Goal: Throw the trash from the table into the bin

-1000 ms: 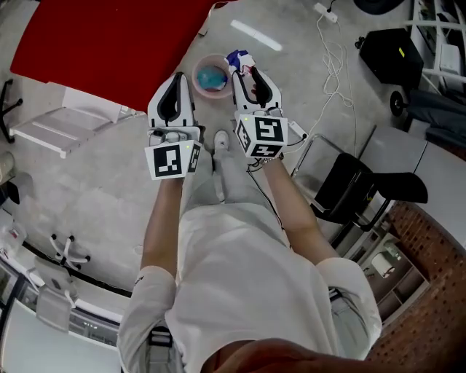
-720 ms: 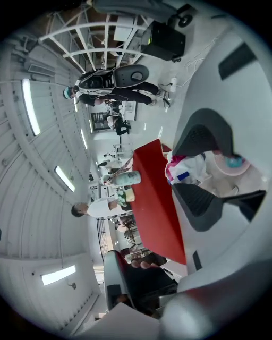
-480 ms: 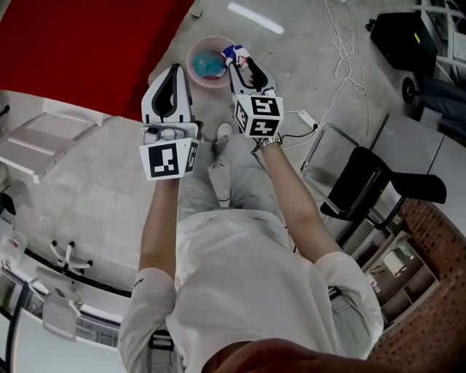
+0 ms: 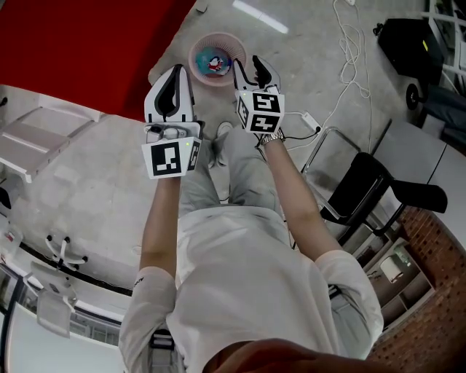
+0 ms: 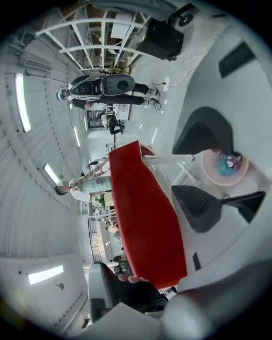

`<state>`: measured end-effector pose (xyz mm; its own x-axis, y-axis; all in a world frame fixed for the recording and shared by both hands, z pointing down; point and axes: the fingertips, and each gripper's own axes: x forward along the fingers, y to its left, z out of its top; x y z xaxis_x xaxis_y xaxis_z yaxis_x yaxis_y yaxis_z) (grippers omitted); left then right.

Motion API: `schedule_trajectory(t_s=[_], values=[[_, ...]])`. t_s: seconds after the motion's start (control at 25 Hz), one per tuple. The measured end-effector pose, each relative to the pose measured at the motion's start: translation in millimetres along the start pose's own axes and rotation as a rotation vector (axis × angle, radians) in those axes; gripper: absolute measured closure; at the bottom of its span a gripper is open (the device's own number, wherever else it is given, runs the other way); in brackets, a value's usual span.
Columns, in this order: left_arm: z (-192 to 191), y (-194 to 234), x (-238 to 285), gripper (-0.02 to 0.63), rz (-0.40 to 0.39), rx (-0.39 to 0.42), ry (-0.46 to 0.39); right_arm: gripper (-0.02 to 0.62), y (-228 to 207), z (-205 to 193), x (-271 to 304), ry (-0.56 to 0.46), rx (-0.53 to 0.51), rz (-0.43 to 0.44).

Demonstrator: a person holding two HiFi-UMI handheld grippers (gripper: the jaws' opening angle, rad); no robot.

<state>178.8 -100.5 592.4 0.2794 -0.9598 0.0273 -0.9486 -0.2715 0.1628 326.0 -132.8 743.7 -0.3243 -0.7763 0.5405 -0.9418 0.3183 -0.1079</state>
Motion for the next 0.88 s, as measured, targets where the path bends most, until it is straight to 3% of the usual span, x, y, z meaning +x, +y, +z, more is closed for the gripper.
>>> schedule_trajectory(t_s=[0.12,0.32,0.64,0.88], values=[[22.5,-1.8,-1.6,0.601,0.004,0.0,0.005,0.434,9.7,25.3,-16.4,-0.003,0.023,0.034],[69.3,-6.9,-6.3,0.601,0.013,-0.002,0.006,0.58,22.7,87.3,-56.4,-0.06,-0.022,0.033],[164.4,-33.9,-15.9,0.601,0.027,0.013,-0.043,0.588,38.3,205.4,-143.6,-0.222,-0.045,0.067],[216.1,-63.2,-32.1,0.601,0.024,0.027,-0.066,0.588,51.4,268.0,-206.6,-0.327,-0.055,0.111]])
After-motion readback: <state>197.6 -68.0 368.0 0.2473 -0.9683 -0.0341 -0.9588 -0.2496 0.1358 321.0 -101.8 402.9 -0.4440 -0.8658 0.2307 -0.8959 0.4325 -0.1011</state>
